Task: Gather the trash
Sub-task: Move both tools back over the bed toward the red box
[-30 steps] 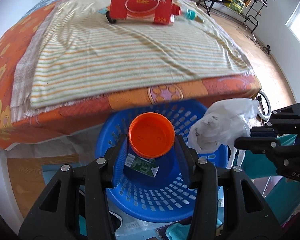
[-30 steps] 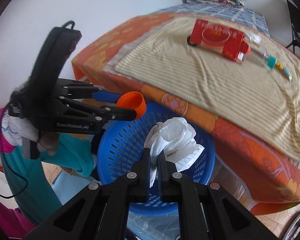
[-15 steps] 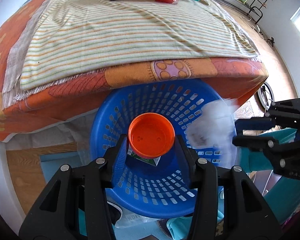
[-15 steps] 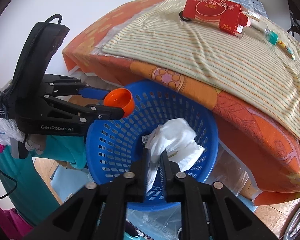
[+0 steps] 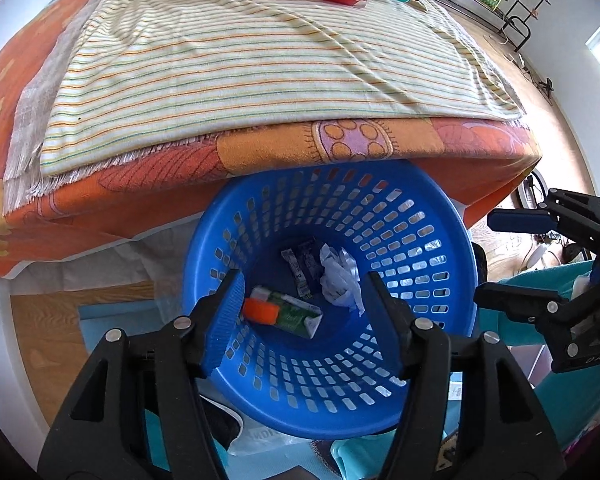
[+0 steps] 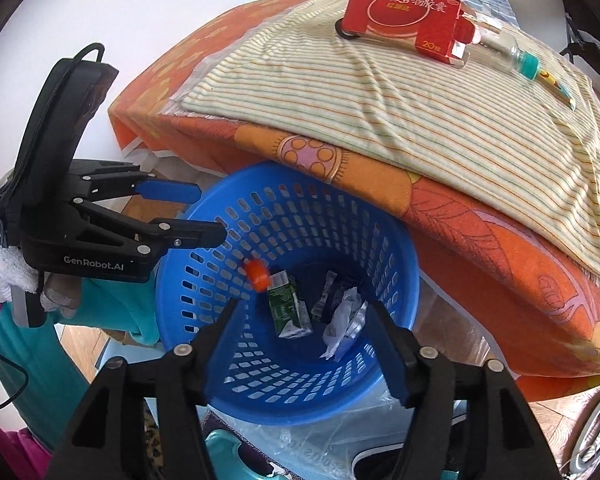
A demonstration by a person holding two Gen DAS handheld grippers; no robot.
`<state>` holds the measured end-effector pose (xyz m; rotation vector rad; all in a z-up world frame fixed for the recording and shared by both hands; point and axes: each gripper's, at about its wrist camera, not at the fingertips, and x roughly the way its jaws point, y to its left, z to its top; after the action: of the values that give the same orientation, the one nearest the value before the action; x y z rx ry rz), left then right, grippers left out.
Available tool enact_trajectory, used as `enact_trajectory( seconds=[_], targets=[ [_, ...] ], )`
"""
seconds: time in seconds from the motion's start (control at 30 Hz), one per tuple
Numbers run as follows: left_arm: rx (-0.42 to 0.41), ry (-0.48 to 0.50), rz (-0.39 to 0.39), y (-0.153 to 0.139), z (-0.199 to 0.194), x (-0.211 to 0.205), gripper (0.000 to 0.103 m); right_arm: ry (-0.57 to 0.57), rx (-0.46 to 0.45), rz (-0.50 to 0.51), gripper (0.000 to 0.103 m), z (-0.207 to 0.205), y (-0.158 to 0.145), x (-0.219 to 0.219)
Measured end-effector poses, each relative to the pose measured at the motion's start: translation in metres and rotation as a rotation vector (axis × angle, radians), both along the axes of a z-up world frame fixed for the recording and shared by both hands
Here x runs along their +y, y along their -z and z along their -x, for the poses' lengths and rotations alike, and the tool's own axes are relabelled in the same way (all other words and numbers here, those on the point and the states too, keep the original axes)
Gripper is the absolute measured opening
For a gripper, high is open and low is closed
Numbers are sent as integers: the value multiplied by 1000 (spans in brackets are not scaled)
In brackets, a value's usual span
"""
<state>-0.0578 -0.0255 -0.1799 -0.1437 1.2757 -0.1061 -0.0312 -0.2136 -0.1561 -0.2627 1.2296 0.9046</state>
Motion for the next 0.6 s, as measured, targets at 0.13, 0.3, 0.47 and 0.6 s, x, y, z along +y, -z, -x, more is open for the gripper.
enact_trajectory(
  seconds=[0.13,0.3,0.47,0.6],
  targets=[
    [-8,-2,1,-3,-3,1,63,17,-5,-1,76,-4,0,-2],
    [-25,-4,3,-9,-9,4,63,36,-3,-11,82,-10,-3,-5],
    [-45,-14,-1,-18,-20,8,63,58,-6,-27,84,-15,-7,-9],
    [-69,-20,8,-28,-32,12,72,72,-12,-36,84,-21,-11,-11]
  ],
)
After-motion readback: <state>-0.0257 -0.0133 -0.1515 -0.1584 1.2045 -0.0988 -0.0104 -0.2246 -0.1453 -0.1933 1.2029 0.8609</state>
